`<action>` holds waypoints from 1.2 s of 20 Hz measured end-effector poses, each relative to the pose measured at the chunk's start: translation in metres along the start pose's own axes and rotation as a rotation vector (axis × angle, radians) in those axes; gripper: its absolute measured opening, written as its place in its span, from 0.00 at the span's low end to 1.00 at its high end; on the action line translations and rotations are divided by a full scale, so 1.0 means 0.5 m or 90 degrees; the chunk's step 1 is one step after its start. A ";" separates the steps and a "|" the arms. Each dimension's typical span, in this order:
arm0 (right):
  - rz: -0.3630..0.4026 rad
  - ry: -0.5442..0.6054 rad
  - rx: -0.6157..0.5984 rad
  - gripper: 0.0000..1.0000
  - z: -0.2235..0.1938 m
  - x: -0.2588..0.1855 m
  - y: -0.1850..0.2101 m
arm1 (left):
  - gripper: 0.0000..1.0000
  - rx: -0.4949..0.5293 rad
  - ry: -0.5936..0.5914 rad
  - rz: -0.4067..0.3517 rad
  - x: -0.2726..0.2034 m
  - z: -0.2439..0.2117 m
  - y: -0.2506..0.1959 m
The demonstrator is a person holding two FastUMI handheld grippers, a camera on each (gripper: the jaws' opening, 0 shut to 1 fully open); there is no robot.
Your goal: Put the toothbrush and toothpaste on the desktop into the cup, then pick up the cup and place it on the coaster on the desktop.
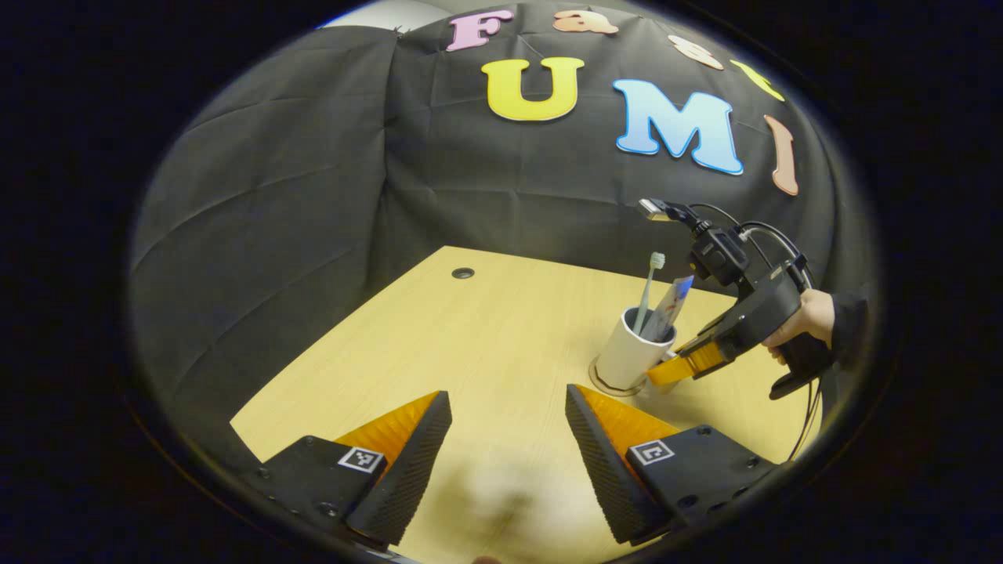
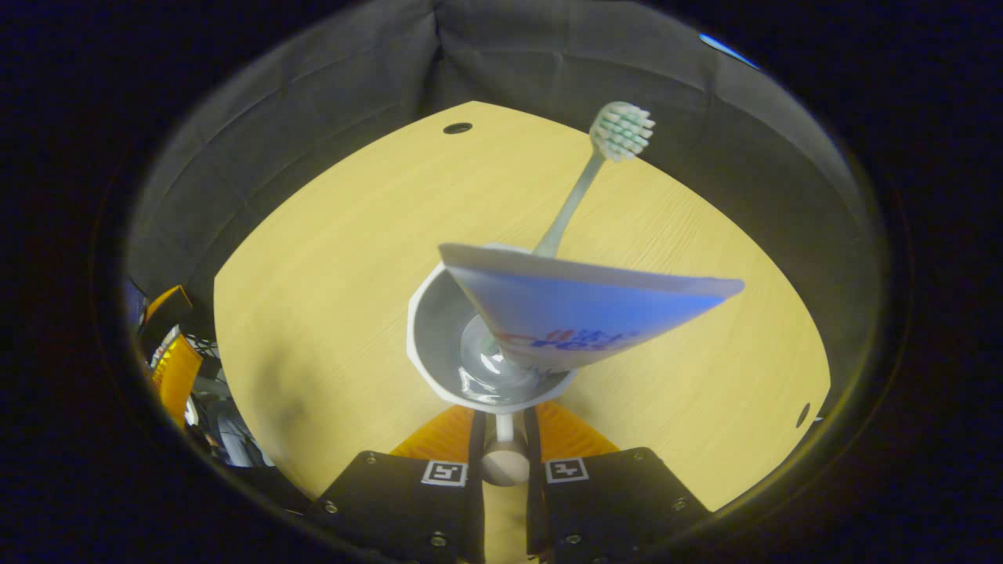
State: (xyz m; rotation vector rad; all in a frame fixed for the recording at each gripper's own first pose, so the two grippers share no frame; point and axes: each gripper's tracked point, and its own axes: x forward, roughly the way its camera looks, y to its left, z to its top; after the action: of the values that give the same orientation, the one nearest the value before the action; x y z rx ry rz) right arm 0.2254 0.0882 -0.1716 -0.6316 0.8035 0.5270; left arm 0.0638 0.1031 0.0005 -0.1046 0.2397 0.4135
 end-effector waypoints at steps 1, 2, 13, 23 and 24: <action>-0.004 0.007 -0.006 0.22 -0.001 0.004 0.009 | 0.98 -0.001 0.000 0.000 0.001 0.000 -0.002; -0.007 0.002 -0.010 0.21 0.000 0.013 0.016 | 0.98 -0.002 0.001 0.000 0.001 0.000 -0.002; -0.023 0.007 0.018 0.30 -0.018 0.004 -0.036 | 0.98 0.022 -0.001 -0.019 -0.002 0.000 -0.010; -0.025 -0.101 0.110 0.31 -0.011 -0.238 -0.054 | 0.98 0.069 -0.038 -0.078 -0.038 0.045 -0.052; -0.031 -0.115 0.119 0.31 -0.024 -0.261 -0.059 | 0.98 0.077 -0.046 -0.088 -0.047 0.055 -0.061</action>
State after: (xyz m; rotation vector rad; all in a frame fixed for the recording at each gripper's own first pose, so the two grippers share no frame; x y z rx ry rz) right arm 0.1621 0.0342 -0.0658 -0.4228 0.6566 0.4514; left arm 0.0613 0.0703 0.0344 0.0118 0.1846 0.2635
